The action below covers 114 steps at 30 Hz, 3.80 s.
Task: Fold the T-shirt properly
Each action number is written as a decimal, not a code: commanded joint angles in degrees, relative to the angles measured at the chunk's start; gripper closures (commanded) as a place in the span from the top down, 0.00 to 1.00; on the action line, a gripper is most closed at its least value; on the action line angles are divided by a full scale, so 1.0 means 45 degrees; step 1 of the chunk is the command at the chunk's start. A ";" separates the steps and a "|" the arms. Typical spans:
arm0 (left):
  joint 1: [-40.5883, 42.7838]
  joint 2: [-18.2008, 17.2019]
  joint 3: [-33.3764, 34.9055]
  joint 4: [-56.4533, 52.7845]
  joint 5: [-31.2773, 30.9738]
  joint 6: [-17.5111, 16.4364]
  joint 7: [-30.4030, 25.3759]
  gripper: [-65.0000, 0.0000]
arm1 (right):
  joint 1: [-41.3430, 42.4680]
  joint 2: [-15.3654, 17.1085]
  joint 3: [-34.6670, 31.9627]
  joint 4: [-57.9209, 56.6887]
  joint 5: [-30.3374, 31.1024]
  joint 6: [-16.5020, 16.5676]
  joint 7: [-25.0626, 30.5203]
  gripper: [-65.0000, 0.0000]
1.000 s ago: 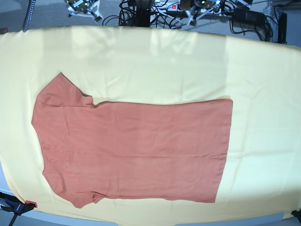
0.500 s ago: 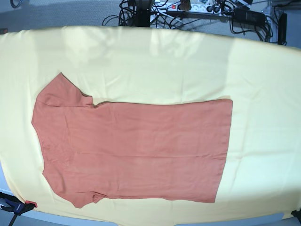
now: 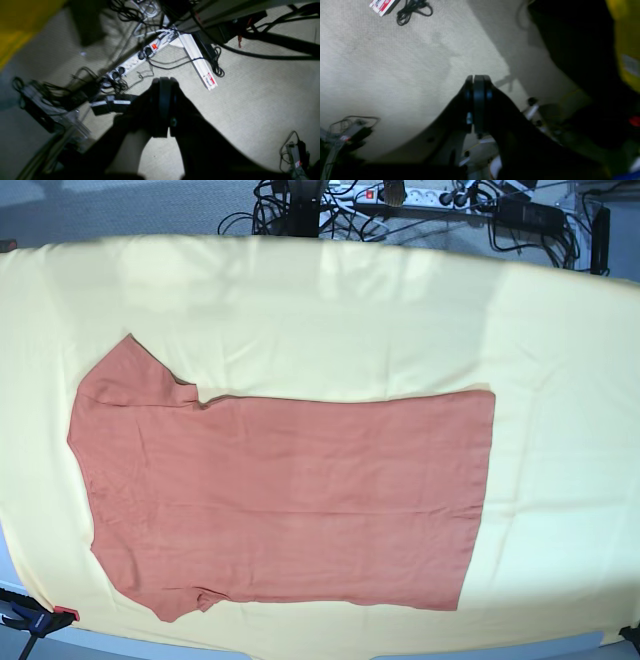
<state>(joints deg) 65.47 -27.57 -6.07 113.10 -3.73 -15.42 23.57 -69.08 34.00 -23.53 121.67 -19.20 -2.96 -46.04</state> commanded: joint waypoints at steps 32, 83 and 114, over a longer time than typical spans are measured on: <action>-0.2628 -0.2837 -0.5158 0.4707 -0.1287 -0.1457 -0.1020 0.00 | 0.3347 0.0102 0.5051 0.2963 -0.1122 0.0243 0.3249 0.00; -1.8219 -0.5532 0.8194 -0.5843 0.2968 -0.2035 -0.4342 0.54 | 0.6008 -0.0636 0.5051 0.0714 0.3521 0.3745 0.4872 0.51; -1.9113 -0.5246 0.8194 -0.5906 0.2584 -0.2050 -0.3988 0.00 | 0.9952 -0.0204 0.5047 -0.3313 0.4099 0.4337 0.4031 0.00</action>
<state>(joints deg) -18.90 -49.84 31.53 85.82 8.45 -25.87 6.26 -24.27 32.10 -1.13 106.04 -0.47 16.82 -27.88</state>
